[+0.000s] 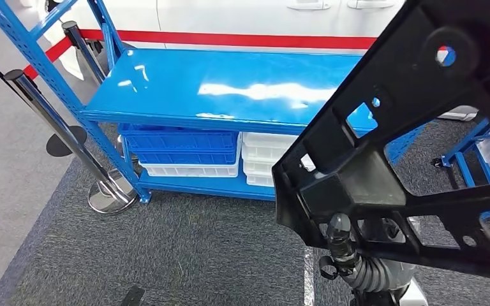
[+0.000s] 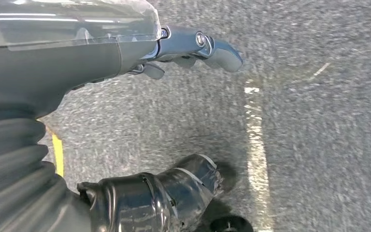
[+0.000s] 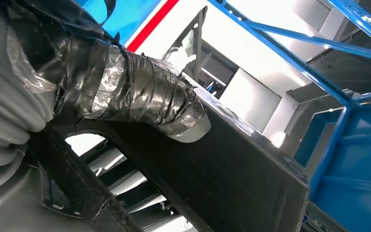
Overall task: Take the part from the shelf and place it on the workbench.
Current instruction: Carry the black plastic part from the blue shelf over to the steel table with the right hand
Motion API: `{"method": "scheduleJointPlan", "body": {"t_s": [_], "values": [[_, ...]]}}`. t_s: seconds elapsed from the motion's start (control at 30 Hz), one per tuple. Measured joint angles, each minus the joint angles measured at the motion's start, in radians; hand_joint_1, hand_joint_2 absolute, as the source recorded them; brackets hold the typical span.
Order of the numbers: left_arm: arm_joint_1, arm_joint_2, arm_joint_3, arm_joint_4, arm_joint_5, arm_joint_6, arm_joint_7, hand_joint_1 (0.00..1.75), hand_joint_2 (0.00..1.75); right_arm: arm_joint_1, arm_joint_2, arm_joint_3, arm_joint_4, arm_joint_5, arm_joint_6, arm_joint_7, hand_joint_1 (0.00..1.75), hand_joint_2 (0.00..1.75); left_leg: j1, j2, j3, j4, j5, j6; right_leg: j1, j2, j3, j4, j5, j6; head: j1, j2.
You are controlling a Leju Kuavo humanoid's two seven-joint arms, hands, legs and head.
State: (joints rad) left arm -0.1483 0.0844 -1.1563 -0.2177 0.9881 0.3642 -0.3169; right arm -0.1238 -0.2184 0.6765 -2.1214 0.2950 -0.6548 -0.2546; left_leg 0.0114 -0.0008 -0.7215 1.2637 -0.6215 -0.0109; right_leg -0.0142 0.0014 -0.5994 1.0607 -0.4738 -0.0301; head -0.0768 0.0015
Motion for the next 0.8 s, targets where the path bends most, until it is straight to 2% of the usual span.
{"method": "scheduleJointPlan", "body": {"t_s": [0.03, 0.07, 0.1, 0.13, 0.17, 0.2, 0.23, 0.27, 0.3, 0.37, 0.4, 0.43, 0.47, 0.53, 0.57, 0.6, 0.63, 0.67, 0.73, 0.8], "values": [[-0.004, 0.0, 0.0, 0.0, -0.002, 0.001, 0.002, 0.0, 1.75, 0.001, 0.0, 0.0, 0.0, -0.002, 0.0, 0.001, 1.75, 1.75, -0.001, 0.0, -0.001, 0.052, -0.02, 0.001, 0.003, 0.0, -0.016, 0.001, 0.012, -0.001, 0.0, 0.0], [-0.007, -0.001, 0.0, 0.0, -0.003, 0.001, 0.005, 0.0, 1.75, 0.001, 0.0, 0.0, 0.0, -0.005, 0.0, 0.002, 1.75, 1.75, -0.002, 0.0, 0.007, 0.08, -0.017, 0.005, 0.007, 0.0, -0.031, 0.001, 0.022, -0.002, 0.0, 0.0], [-0.009, -0.002, 0.0, -0.001, -0.004, 0.001, 0.008, 0.0, 1.75, 0.001, 0.0, 0.0, 0.0, -0.009, 0.0, 0.002, 1.75, 1.75, -0.004, 0.0, 0.031, 0.077, 0.007, 0.012, 0.01, -0.001, -0.044, 0.001, 0.032, -0.003, 0.0, 0.0], [-0.012, -0.002, 0.0, -0.001, -0.005, 0.001, 0.011, 0.0, 1.75, 0.001, 0.0, -0.001, 0.0, -0.012, 0.0, 0.003, 1.75, 1.75, -0.008, -0.001, 0.071, 0.041, 0.038, 0.021, 0.014, -0.001, -0.056, 0.002, 0.041, -0.003, 0.0, 0.0], [-0.015, -0.003, 0.0, -0.002, -0.006, 0.002, 0.013, 0.0, 1.75, 0.001, 0.0, -0.002, 0.0, -0.013, 0.0, 0.003, 1.75, 1.75, -0.014, -0.002, 0.122, -0.021, 0.065, 0.033, 0.016, 0.0, -0.064, 0.001, 0.049, -0.003, 0.0, 0.0], [-0.018, -0.003, 0.0, -0.002, -0.006, 0.004, 0.014, 0.0, 1.75, 0.001, 0.0, -0.002, 0.0, -0.014, 0.0, 0.003, 1.75, 1.75, -0.021, -0.002, 0.173, -0.09, 0.075, 0.046, 0.018, 0.0, -0.07, 0.001, 0.056, -0.002, 0.0, 0.0], [-0.022, -0.003, 0.0, -0.002, -0.006, 0.006, 0.015, 0.0, 1.75, 0.0, 0.0, -0.003, 0.0, -0.015, 0.001, 0.003, 1.75, 1.75, -0.026, -0.002, 0.221, -0.164, 0.07, 0.055, 0.018, -0.001, -0.074, 0.0, 0.063, 0.001, 0.0, 0.0], [-0.026, -0.004, -0.001, -0.002, -0.006, 0.008, 0.015, 0.0, 1.75, -0.001, 0.0, -0.003, 0.0, -0.015, 0.002, 0.003, 1.75, 1.75, -0.031, -0.002, 0.252, -0.217, 0.058, 0.06, 0.017, -0.002, -0.075, -0.002, 0.071, 0.005, 0.001, 0.0], [-0.027, -0.004, -0.003, -0.002, -0.005, 0.009, 0.016, 0.0, 1.75, -0.001, 0.0, -0.003, 0.0, -0.015, 0.004, 0.004, 1.75, 1.75, -0.034, -0.002, 0.267, -0.25, 0.049, 0.062, 0.015, -0.003, -0.076, -0.006, 0.08, 0.011, 0.0, 0.0], [-0.027, -0.007, -0.007, -0.003, -0.003, 0.009, 0.017, 0.0, 1.75, -0.002, 0.0, -0.004, 0.0, -0.012, 0.009, 0.009, 1.75, 1.75, -0.032, -0.002, 0.272, -0.281, 0.062, 0.062, 0.013, -0.004, -0.077, -0.017, 0.097, 0.023, 0.0, 0.0], [-0.026, -0.008, -0.008, -0.003, -0.003, 0.009, 0.017, 0.0, 1.75, -0.002, 0.0, -0.004, 0.001, -0.009, 0.013, 0.014, 1.75, 1.75, -0.029, -0.002, 0.27, -0.29, 0.075, 0.062, 0.013, -0.004, -0.081, -0.013, 0.091, 0.029, 0.002, 0.0], [-0.025, -0.01, -0.008, -0.003, -0.003, 0.009, 0.019, 0.0, 1.75, -0.003, -0.001, -0.004, 0.001, -0.004, 0.016, 0.019, 1.75, 1.75, -0.025, -0.002, 0.267, -0.298, 0.088, 0.065, 0.013, -0.003, -0.092, 0.01, 0.069, 0.035, 0.004, 0.0], [-0.025, -0.012, -0.009, -0.004, -0.003, 0.009, 0.019, 0.0, 1.75, -0.003, -0.001, -0.004, 0.003, 0.0, 0.018, 0.022, 1.75, 1.75, -0.023, -0.004, 0.261, -0.3, 0.098, 0.066, 0.012, -0.002, -0.11, 0.056, 0.033, 0.04, 0.005, 0.0], [-0.023, -0.014, -0.009, -0.004, -0.003, 0.008, 0.021, 0.0, 1.75, -0.004, -0.001, -0.004, 0.006, 0.004, 0.02, 0.026, 1.75, 1.75, -0.022, -0.01, 0.241, -0.296, 0.112, 0.071, 0.008, -0.002, -0.15, 0.181, -0.042, 0.05, 0.007, 0.0], [-0.022, -0.014, -0.009, -0.004, -0.004, 0.009, 0.021, 0.0, 1.75, -0.004, -0.001, -0.004, 0.008, 0.004, 0.02, 0.027, 1.75, 1.75, -0.022, -0.015, 0.232, -0.292, 0.117, 0.07, 0.006, -0.003, -0.16, 0.226, -0.06, 0.054, 0.007, 0.0], [-0.021, -0.015, -0.009, -0.004, -0.004, 0.009, 0.022, 0.0, 1.75, -0.004, -0.001, -0.004, 0.01, 0.004, 0.02, 0.028, 1.75, 1.75, -0.022, -0.021, 0.223, -0.286, 0.12, 0.07, 0.004, -0.002, -0.151, 0.234, -0.058, 0.056, 0.007, 0.0], [-0.02, -0.015, -0.009, -0.004, -0.004, 0.008, 0.023, 0.0, 1.75, -0.004, -0.001, -0.004, 0.012, 0.005, 0.02, 0.029, 1.75, 1.75, -0.021, -0.028, 0.216, -0.28, 0.121, 0.069, 0.002, -0.001, -0.124, 0.207, -0.041, 0.057, 0.007, 0.0], [-0.02, -0.016, -0.009, -0.004, -0.004, 0.008, 0.025, 0.0, 1.75, -0.005, -0.001, -0.004, 0.013, 0.005, 0.02, 0.03, 1.75, 1.75, -0.02, -0.036, 0.209, -0.272, 0.121, 0.067, 0.0, 0.006, -0.085, 0.15, -0.015, 0.058, 0.007, 0.0], [-0.022, -0.019, -0.011, -0.004, -0.006, 0.006, 0.029, 0.0, 1.75, -0.008, -0.001, -0.004, 0.013, 0.005, 0.022, 0.032, 1.75, 1.75, -0.02, -0.051, 0.191, -0.254, 0.118, 0.061, -0.003, 0.043, -0.015, 0.036, 0.011, 0.053, 0.006, 0.0], [-0.025, -0.022, -0.013, -0.004, -0.008, 0.005, 0.032, 0.0, 1.75, -0.009, -0.001, -0.004, 0.014, 0.005, 0.024, 0.033, 1.75, 1.75, -0.018, -0.066, 0.171, -0.239, 0.119, 0.05, -0.004, 0.064, 0.004, -0.005, 0.005, 0.046, 0.005, 0.0]]}}
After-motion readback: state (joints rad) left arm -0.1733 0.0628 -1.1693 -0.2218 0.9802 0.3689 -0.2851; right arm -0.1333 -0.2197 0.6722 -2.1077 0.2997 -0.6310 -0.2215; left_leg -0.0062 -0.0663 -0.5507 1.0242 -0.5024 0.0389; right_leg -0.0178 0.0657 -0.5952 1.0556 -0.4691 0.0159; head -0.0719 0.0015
